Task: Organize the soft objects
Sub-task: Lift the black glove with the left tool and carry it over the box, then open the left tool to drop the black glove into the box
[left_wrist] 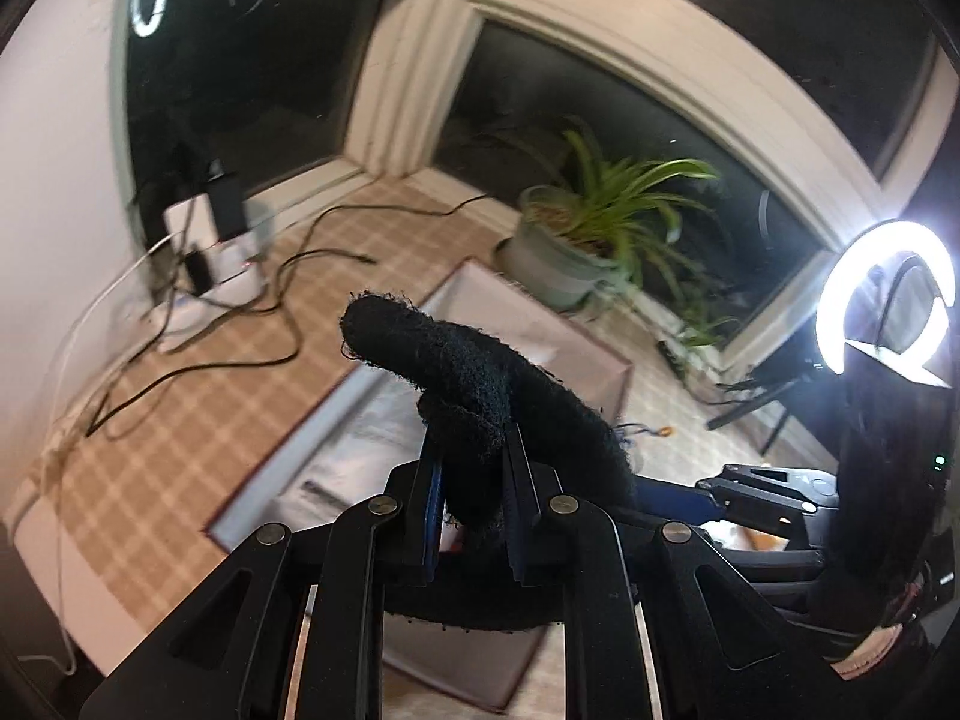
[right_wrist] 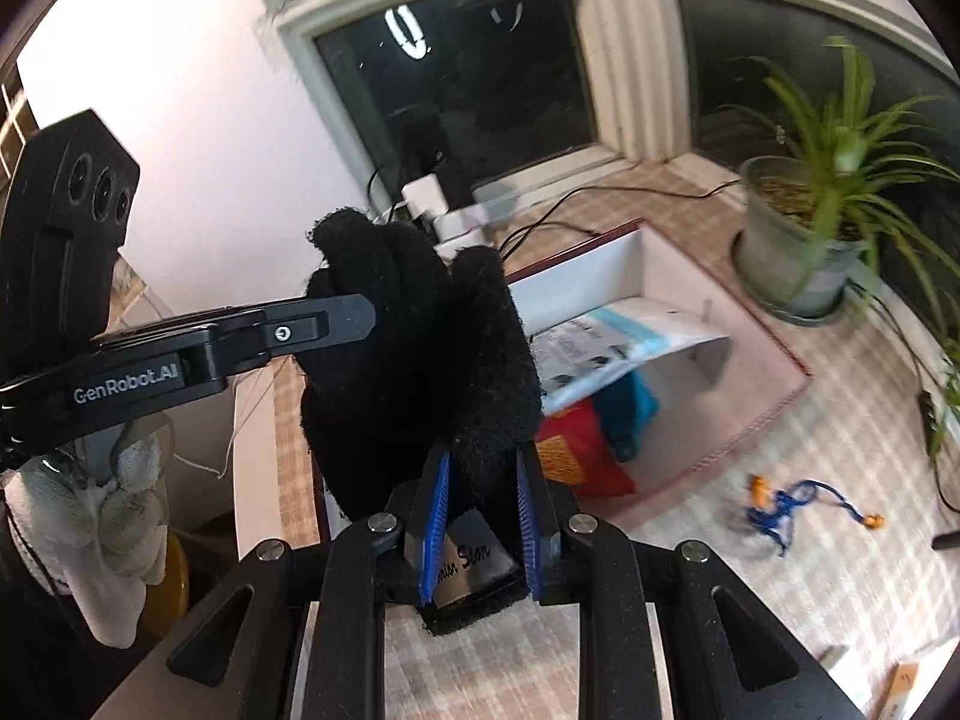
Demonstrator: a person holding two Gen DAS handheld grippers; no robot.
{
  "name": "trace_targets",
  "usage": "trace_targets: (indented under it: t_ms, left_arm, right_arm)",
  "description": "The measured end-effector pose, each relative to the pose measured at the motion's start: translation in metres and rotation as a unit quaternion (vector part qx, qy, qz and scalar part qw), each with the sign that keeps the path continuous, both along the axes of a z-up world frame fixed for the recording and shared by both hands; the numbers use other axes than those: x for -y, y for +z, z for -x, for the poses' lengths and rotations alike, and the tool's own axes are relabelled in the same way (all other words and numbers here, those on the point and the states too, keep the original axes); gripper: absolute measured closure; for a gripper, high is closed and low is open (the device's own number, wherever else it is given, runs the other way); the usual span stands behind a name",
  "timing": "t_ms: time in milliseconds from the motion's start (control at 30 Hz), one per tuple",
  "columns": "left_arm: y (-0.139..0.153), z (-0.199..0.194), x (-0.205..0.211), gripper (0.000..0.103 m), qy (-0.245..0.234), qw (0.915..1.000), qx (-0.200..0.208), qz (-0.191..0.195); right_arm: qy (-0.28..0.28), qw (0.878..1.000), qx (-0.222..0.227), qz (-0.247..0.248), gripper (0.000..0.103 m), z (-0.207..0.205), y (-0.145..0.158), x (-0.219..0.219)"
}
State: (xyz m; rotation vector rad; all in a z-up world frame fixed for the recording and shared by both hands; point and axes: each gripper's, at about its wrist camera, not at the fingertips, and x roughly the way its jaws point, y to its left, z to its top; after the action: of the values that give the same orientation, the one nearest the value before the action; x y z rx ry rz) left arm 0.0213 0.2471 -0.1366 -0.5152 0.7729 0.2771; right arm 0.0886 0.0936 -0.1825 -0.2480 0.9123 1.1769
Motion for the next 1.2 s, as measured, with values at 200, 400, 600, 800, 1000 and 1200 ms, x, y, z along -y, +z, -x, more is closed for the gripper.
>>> trace_targets:
  t_ms: [200,400,600,800,1000,1200]
  left_arm:
    - [-0.016,0.005,-0.009,0.088,0.007,0.9993,-0.035,-0.010]
    - [-0.028,0.000,-0.015,0.084,0.010,0.9982,-0.057,-0.015]
    - [-0.029,0.000,-0.019,0.058,0.025,0.9973,-0.067,-0.013]
    - [-0.027,0.004,-0.019,0.058,0.029,0.9974,-0.065,-0.007]
    - [-0.023,0.006,-0.015,0.058,0.026,0.9979,-0.059,-0.004]
    - [-0.013,0.008,-0.001,0.058,0.013,0.9992,-0.038,0.000]
  right_arm:
    - [0.017,1.000,0.000,0.021,0.084,0.010,-0.016,-0.028]
    - [0.030,0.999,0.005,0.033,0.081,0.019,-0.025,-0.034]
    - [0.025,0.999,0.016,0.024,0.061,0.020,-0.023,-0.027]
    - [0.024,0.999,0.016,0.018,0.056,0.021,-0.019,-0.017]
    - [0.014,1.000,0.002,0.005,0.056,0.019,-0.019,-0.002]
    - [-0.007,1.000,-0.003,-0.012,0.055,0.018,-0.016,0.028]
